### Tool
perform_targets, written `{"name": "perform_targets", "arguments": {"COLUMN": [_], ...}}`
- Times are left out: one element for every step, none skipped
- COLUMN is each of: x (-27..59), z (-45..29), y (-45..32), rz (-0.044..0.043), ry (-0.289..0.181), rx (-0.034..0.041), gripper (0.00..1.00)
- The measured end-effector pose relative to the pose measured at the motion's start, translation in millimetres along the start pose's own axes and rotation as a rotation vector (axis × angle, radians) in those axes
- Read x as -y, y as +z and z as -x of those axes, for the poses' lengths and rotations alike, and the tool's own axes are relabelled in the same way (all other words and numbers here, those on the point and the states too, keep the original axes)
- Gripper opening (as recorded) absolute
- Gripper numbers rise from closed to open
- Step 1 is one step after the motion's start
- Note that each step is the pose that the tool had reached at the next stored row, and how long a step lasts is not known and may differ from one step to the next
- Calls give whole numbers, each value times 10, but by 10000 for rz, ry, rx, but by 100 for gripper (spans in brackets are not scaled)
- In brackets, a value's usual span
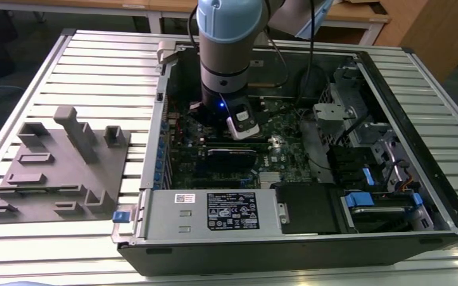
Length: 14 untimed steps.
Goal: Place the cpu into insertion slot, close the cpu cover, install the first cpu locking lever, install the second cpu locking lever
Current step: 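Install the second cpu locking lever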
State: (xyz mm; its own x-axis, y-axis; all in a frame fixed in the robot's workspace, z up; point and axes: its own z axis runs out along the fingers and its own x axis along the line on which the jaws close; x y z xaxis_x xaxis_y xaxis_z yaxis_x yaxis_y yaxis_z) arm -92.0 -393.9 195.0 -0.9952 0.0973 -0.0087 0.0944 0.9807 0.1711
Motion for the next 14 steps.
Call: {"name": "perform_targets", "arguments": {"x": [1,1,1,0,1,0,0,1,1,0,0,0,0,0], "z": [0,0,0,0,0,0,0,0,0,0,0,0,0,0], "y": [0,0,0,0,0,0,0,0,0,0,0,0,0,-5], "rz": [11,11,14,18,18,19,18,19,19,19,20,20,20,19], "ry": [0,0,0,0,0,0,0,0,0,0,0,0,0,0], "rx": [-1,-2,-2,-2,-2,-2,-2,-3,-2,-2,-2,-2,-2,-2], "gripper": [11,11,11,11,11,11,11,11,11,11,11,11,11,11]}}
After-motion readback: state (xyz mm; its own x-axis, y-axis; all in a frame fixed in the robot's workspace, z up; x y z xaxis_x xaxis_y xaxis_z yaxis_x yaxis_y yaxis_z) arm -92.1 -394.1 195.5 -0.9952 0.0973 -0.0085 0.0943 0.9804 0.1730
